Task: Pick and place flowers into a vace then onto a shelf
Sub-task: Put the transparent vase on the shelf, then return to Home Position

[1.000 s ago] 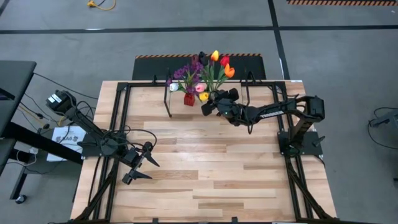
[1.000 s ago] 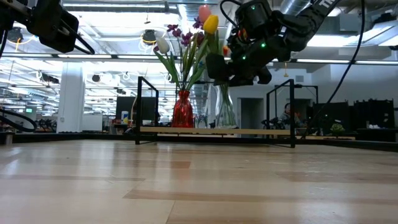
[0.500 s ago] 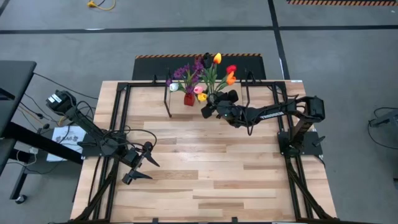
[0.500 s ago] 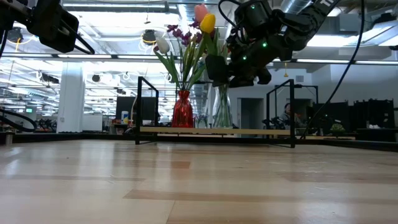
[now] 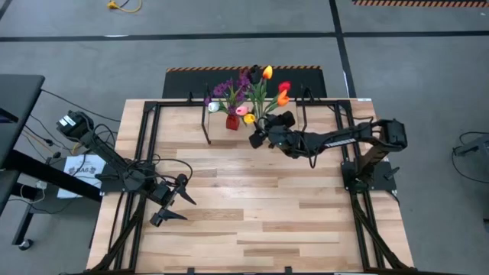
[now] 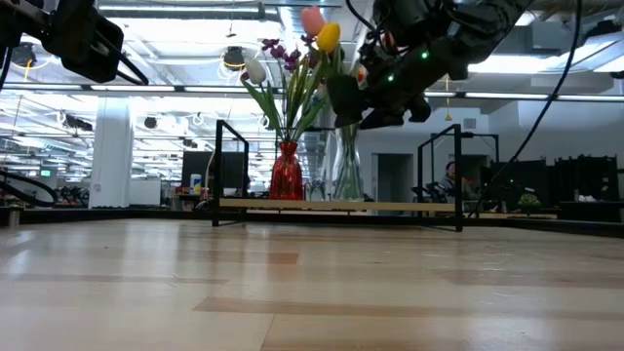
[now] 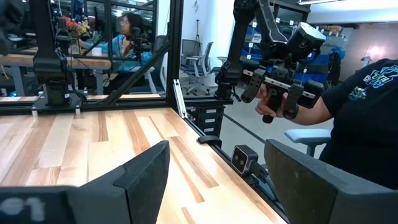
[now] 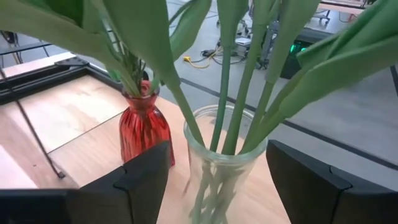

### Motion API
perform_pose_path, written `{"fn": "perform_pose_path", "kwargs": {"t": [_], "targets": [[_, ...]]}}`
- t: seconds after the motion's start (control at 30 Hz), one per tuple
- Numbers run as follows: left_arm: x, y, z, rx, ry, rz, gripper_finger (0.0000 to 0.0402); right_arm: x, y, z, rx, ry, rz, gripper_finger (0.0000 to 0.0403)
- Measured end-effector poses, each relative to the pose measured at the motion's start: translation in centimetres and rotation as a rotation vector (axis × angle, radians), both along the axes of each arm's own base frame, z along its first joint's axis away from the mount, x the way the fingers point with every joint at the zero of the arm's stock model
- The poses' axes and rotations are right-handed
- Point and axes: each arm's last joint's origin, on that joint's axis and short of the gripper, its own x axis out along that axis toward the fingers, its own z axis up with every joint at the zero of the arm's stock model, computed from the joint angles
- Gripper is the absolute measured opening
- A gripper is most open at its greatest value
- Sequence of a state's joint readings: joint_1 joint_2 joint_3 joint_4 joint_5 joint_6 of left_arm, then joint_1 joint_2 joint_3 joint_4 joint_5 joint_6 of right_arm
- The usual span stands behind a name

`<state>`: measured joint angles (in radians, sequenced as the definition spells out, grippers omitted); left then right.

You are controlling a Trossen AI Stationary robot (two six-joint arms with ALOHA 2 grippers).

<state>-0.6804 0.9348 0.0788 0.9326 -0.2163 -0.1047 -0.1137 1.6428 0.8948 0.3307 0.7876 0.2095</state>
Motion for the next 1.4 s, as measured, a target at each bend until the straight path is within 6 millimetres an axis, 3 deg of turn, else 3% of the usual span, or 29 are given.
{"fn": "perform_pose_path", "kwargs": {"t": [0.7,0.83,1.07,1.17,1.27,1.4], "targets": [[0.0,0.1,0.1,-0.012,-0.004,0.031,0.0253,-0.9,2.6,-0.2,0.031,0.113,0.034,0.026],[0.1,0.2,0.3,-0.026,-0.015,0.07,0.0253,-1.5,3.4,0.6,0.043,0.106,0.054,0.026],[0.1,0.6,1.0,-0.088,-0.063,0.209,0.0253,-3.1,7.4,3.0,0.043,0.078,0.181,0.026],[0.2,0.7,1.6,-0.215,-0.06,0.221,0.0253,-4.2,10.0,4.7,0.039,0.032,0.287,0.026],[0.4,0.4,3.2,-0.273,-0.121,0.182,0.0253,-6.1,12.8,6.1,0.033,0.054,0.453,0.026],[0.0,0.2,6.2,-0.219,-0.294,0.1,0.0253,-9.5,15.8,8.0,0.033,0.058,0.617,0.026]]}}
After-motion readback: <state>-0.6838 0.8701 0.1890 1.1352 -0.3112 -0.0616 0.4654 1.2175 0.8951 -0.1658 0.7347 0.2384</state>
